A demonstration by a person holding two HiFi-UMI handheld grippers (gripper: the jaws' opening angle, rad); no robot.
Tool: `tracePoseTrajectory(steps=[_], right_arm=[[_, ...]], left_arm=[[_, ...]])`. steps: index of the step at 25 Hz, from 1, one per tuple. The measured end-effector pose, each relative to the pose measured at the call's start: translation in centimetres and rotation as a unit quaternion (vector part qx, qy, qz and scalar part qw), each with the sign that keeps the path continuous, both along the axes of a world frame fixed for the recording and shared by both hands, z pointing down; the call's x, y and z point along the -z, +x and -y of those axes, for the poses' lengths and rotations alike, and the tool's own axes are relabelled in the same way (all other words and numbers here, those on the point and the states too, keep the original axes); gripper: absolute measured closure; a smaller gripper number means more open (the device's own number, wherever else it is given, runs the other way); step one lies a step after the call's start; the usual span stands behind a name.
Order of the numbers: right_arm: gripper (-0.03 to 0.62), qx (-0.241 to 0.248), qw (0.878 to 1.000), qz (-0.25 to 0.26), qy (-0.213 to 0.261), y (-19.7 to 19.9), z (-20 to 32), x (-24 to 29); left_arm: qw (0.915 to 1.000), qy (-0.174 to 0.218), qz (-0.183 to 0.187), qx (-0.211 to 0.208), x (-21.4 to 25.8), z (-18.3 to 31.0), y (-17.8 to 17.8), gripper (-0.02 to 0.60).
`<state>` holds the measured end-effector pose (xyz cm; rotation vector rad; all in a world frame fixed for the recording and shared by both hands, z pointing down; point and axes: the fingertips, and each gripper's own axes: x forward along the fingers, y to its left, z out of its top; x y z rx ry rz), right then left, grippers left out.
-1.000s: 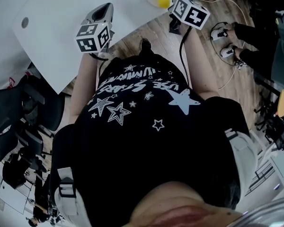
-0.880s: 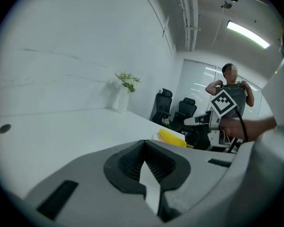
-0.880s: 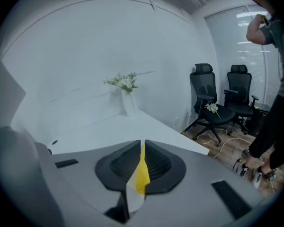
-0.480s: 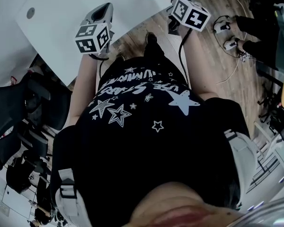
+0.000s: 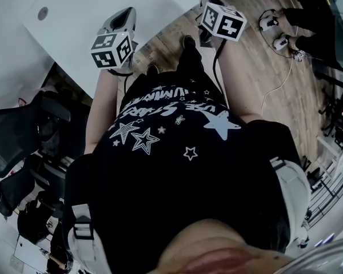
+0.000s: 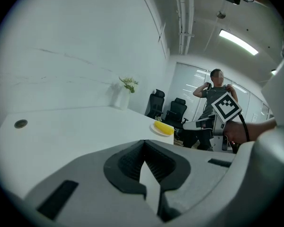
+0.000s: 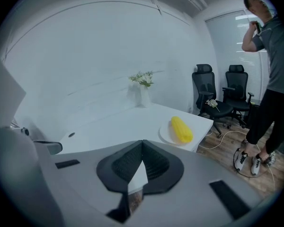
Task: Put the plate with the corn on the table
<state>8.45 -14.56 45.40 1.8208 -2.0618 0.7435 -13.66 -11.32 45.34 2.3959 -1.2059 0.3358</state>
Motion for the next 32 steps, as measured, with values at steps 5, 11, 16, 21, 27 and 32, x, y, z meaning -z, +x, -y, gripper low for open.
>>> tracePoseTrajectory(steps=[5, 11, 16, 21, 27, 32], right_arm=[[0.588, -0.006, 1.000, -0.009, -0.002, -2.2, -2.7, 0.2], [0.588, -0.027, 1.000, -0.010, -0.002, -3.6, -5.4, 0.3], [0.588, -0.027, 1.000, -0.014, -0.007, -3.9, -7.1, 0.6], [0.588, -0.024, 1.000, -0.010, -0.002, -3.8, -7.0, 0.7], [0.588, -0.018, 1.000, 0.002, -0.005, -3.2, -8.1, 0.3], [0.588, -0.008, 1.000, 0.007, -0.013, -2.4, -10.6, 0.1]], left_arm=[[0.9998, 0.003, -0.007, -0.018, 0.3, -2.1, -1.7, 0.577], [0.9991, 0.001, -0.014, -0.039, 0.0, -3.7, -2.7, 0.577], [0.9987, -0.003, -0.021, -0.047, 0.2, -4.7, -2.6, 0.577], [0.9985, -0.002, -0.017, -0.053, 0.1, -4.7, -2.0, 0.577], [0.9983, -0.004, -0.008, -0.058, 0.2, -6.0, -0.6, 0.577], [0.9988, -0.010, -0.002, -0.048, 0.4, -8.5, 0.6, 0.577]])
